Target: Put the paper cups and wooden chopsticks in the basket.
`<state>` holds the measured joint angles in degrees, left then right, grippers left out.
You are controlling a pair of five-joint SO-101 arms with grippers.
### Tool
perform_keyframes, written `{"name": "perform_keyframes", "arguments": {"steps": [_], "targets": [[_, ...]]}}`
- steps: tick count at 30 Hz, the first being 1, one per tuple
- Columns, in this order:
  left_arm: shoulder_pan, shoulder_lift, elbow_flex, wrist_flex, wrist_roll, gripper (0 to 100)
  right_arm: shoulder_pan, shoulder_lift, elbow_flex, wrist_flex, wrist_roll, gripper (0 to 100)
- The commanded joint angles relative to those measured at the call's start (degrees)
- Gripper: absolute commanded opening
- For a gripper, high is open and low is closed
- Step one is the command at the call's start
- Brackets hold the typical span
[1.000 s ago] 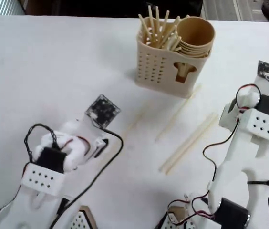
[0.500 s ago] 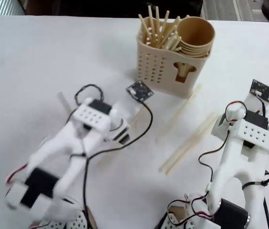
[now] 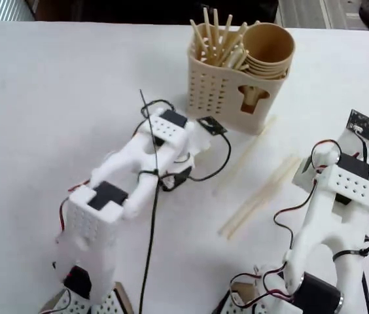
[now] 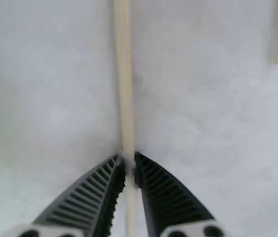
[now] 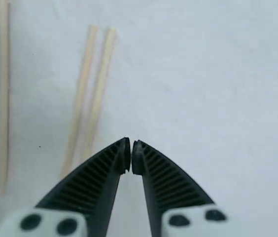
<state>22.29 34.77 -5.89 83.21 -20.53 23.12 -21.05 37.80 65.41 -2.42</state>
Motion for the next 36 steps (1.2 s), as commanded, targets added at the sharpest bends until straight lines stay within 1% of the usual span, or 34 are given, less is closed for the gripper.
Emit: {"name": "perform_keyframes", "arguments": {"steps": [1,7,10,13,17,21,24,26,31,36], "targets": [[-0.5,0.0,-3.5,1.8,0.1,2,1.9,-1.7,-0.2,-0.7,-0.6,1.9],[-0.4,-14.6,-3.4,7.8,-0.1,2,2.9,-1.7,-0.2,-0.7,-0.6,1.9],[-0.4,-23.3,-3.7,11.4,-2.7,2,2.9,-1.7,-0.2,-0.7,-0.6,1.9],[-0.4,-31.3,-3.9,14.1,-3.5,2,2.9,-1.7,-0.2,-0.7,-0.6,1.9],[-0.4,-41.9,-4.3,14.1,-3.6,2,2.9,-1.7,-0.2,-0.7,-0.6,1.9],[-0.4,-49.6,-11.4,10.9,-4.7,2,2.9,-1.6,-0.2,-0.7,-0.6,1.9],[-0.4,-50.9,-19.7,5.1,-4.7,2,2.9,-1.6,-0.2,-0.8,-0.6,1.9],[-0.4,-50.8,-23.4,-1.2,-4.7,2,2.9,-1.6,-0.2,-0.8,-0.6,1.9],[-0.4,-46.3,-24.1,-23.6,-4.0,2,2.9,-1.6,-0.2,-0.9,-0.6,1.9],[-0.6,-37.5,-24.5,-42.6,6.0,2,2.9,-1.6,-0.2,-0.9,-0.6,1.9]]}}
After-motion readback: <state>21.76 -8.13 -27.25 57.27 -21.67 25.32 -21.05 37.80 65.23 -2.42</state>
